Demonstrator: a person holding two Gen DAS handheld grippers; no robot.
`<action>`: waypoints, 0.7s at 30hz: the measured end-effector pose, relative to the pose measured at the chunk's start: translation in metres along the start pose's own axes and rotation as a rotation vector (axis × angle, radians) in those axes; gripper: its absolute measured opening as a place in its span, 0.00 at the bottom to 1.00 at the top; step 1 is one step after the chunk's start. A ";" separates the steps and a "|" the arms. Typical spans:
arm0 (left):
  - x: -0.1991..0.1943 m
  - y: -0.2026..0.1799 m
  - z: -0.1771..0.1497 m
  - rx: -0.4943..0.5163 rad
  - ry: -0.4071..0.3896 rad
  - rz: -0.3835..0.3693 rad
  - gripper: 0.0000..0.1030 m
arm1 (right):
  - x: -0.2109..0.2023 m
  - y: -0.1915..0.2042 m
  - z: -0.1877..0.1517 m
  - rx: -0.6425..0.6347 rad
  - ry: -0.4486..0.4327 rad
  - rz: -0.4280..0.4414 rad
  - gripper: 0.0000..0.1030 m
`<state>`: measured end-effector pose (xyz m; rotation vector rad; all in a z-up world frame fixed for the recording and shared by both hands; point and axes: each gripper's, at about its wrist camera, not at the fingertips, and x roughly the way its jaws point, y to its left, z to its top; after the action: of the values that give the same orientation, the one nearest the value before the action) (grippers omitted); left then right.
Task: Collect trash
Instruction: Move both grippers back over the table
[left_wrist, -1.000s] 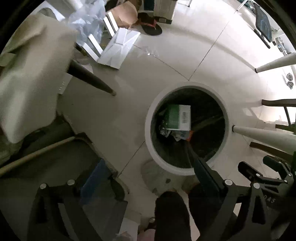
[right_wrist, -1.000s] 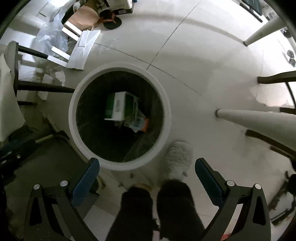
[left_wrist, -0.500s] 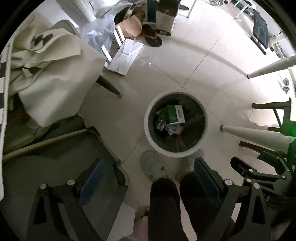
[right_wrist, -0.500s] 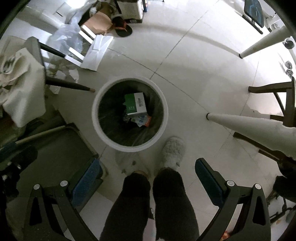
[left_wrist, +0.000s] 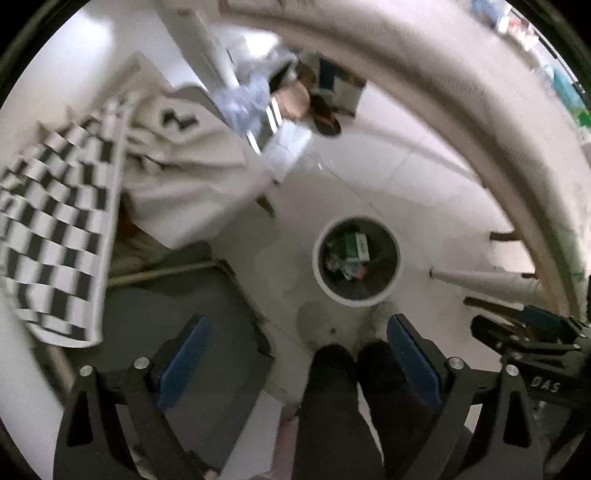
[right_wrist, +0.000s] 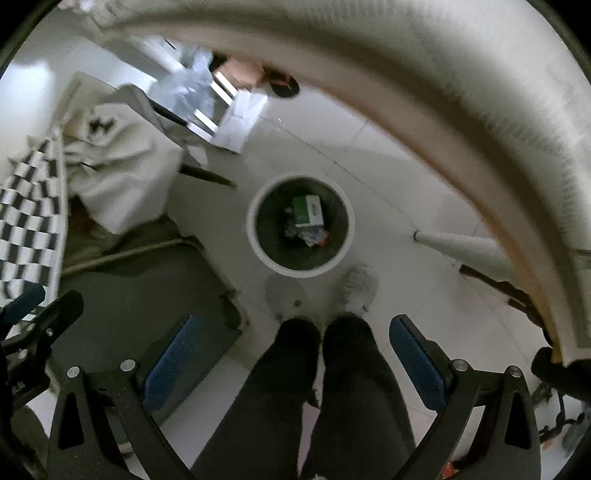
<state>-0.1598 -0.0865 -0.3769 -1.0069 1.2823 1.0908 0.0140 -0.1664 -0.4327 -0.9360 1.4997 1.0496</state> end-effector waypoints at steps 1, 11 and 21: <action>-0.013 0.001 0.002 0.003 -0.021 0.016 0.95 | -0.018 0.003 0.002 0.010 -0.018 0.013 1.00; -0.109 -0.038 0.073 0.028 -0.281 0.055 0.95 | -0.156 -0.043 0.058 0.198 -0.238 0.096 1.00; -0.106 -0.178 0.186 0.137 -0.307 0.048 0.97 | -0.202 -0.273 0.145 0.726 -0.340 0.121 1.00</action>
<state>0.0553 0.0522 -0.2669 -0.6797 1.1182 1.1293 0.3475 -0.1071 -0.2851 -0.1491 1.4887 0.6168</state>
